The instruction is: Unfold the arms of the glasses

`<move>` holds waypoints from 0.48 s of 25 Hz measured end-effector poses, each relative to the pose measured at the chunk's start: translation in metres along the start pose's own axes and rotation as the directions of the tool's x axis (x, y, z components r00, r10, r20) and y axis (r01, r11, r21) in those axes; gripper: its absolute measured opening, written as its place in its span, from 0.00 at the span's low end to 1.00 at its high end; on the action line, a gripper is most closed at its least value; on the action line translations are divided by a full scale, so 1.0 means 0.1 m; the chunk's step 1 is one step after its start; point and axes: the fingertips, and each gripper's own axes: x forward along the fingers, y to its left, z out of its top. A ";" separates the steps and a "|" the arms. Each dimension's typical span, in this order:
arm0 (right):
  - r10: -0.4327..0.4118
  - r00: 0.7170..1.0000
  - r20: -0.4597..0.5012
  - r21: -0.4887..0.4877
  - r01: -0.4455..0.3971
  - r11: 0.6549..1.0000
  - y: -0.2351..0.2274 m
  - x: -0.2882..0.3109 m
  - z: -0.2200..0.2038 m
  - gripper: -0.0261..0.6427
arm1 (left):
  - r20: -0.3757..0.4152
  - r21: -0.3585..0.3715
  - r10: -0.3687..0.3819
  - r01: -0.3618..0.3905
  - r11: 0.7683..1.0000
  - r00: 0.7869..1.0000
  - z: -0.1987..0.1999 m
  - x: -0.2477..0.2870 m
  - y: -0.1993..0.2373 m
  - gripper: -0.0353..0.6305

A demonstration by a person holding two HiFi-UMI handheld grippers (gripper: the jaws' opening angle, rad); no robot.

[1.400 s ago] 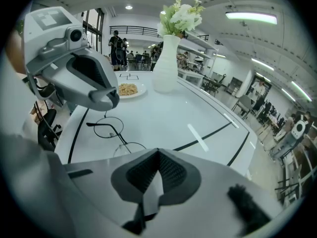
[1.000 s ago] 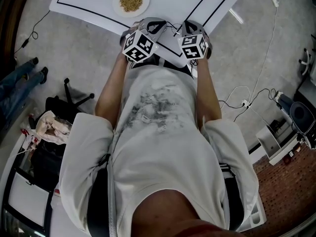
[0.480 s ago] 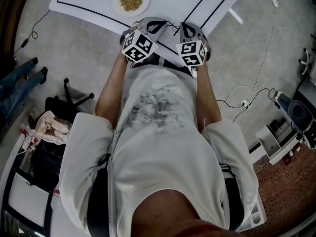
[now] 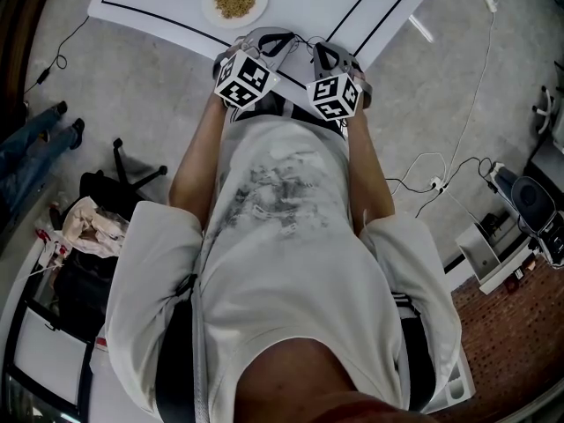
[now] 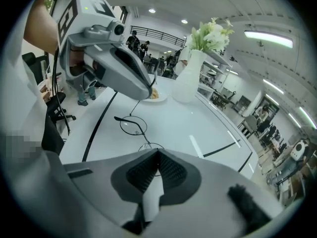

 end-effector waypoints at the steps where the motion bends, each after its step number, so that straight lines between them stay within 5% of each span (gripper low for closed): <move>1: -0.002 1.000 -0.002 -0.001 0.002 1.000 0.00 0.00 0.00 0.06 | 0.002 -0.010 0.005 -0.005 1.000 1.000 -0.01 -0.01 0.00 0.07; 12: -0.033 0.999 -0.022 0.005 0.033 0.999 0.01 0.04 -0.01 0.06 | 0.029 -0.102 0.037 -0.034 0.994 0.999 -0.12 -0.15 0.05 0.07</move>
